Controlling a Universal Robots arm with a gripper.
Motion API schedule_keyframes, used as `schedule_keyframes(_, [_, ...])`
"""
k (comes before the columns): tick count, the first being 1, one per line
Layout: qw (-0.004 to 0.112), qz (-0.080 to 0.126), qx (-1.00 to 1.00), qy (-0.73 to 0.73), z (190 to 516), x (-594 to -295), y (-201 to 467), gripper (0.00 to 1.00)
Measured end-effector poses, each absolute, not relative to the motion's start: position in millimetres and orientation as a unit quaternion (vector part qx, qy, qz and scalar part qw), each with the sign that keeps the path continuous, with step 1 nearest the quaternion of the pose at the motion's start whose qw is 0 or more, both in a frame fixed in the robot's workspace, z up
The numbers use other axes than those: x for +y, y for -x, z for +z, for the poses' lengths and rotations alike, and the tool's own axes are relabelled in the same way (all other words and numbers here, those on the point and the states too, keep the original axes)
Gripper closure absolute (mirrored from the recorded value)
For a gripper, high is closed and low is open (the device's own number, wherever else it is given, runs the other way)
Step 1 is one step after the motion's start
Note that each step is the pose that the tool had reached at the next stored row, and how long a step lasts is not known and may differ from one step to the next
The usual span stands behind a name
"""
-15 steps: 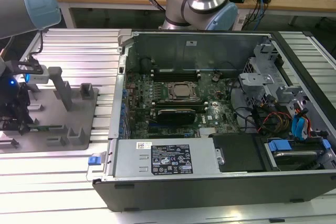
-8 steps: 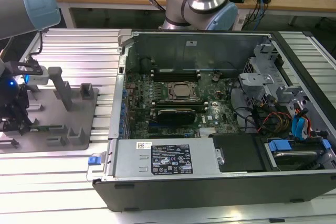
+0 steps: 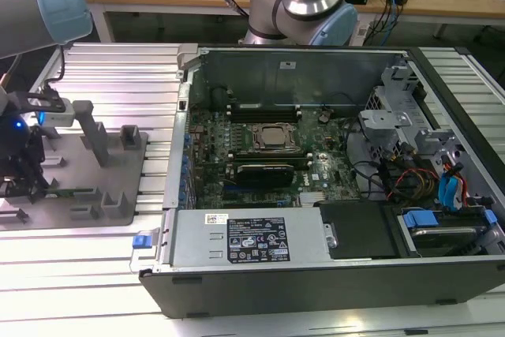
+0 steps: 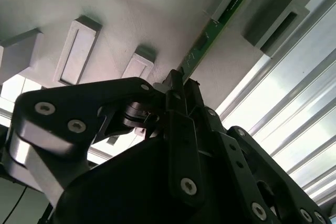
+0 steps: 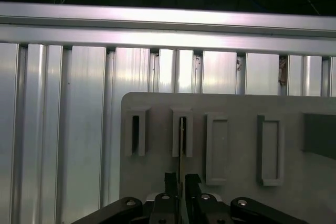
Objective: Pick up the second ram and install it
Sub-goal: 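Pick up the second ram and move it above second insertion slot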
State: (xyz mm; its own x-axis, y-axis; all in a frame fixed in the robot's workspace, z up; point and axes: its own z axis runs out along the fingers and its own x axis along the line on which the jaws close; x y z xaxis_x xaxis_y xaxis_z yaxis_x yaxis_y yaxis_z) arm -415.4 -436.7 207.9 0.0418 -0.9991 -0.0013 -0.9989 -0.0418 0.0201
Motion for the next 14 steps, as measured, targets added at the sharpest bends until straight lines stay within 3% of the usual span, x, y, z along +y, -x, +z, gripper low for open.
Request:
schedule_keyframes(4, [0.007, -0.007, -0.692, -0.722, 207.9, -436.7, 415.1, 0.83])
schedule_keyframes(6, [0.007, -0.007, -0.692, -0.722, 207.9, -436.7, 414.9, 0.91])
schedule_keyframes(14, [0.006, -0.008, -0.697, -0.717, 207.9, -436.7, 414.8, 0.91])
